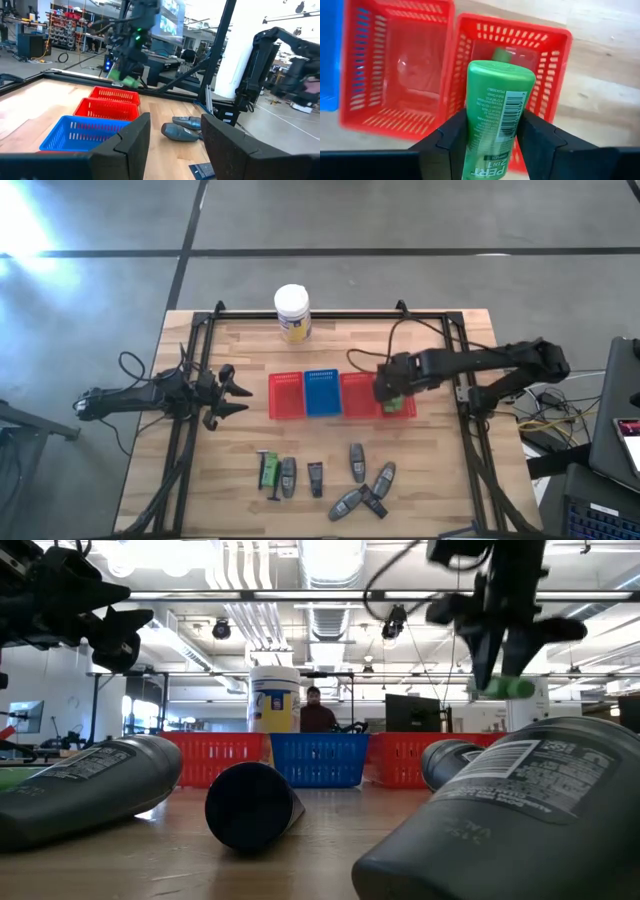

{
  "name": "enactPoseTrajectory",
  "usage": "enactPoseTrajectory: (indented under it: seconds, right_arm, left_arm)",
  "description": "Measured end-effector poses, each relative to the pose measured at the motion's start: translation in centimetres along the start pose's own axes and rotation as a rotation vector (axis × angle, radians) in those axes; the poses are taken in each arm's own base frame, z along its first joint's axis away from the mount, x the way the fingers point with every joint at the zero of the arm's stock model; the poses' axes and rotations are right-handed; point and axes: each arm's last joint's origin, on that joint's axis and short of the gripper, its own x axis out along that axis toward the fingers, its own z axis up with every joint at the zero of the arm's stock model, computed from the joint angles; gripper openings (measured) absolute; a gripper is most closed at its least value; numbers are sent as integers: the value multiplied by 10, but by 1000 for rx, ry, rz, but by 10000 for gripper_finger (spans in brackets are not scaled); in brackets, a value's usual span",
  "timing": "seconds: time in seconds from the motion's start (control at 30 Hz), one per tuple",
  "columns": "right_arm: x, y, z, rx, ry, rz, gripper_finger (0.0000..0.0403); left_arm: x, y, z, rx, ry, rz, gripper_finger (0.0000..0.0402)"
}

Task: Pick & Place Travel size toiletries
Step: Put the right green shampoo into the right red bin, then put the top right gray deodorant into the middle red bin

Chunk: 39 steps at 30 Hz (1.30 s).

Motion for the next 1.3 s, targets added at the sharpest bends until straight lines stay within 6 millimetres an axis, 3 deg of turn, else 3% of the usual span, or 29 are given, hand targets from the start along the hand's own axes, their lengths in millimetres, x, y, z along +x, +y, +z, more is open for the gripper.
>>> enactPoseTrajectory:
  seconds: [0.13,0.27,0.5,0.7,0.9,1.13,1.3]
  right_arm:
    - [24,-13,11,-1,40,-71,164]
    - [35,-19,10,-19,82,-113,201]
    - [32,-17,8,-41,27,-115,261]
    - [13,-1,1,-112,8,-29,298]
    - [-6,14,-27,-61,160,76,318]
    - [-17,22,-87,72,299,124,331]
    - [-16,25,-123,209,271,183,337]
  left_arm:
    - [0,0,0,0,0,0,182]
    - [0,0,0,0,0,0,181]
    - [0,0,0,0,0,0,182]
    - [0,0,0,0,0,0,182]
    - [0,0,0,0,0,0,182]
    - [0,0,0,0,-1,0,182]
    - [0,0,0,0,0,0,182]
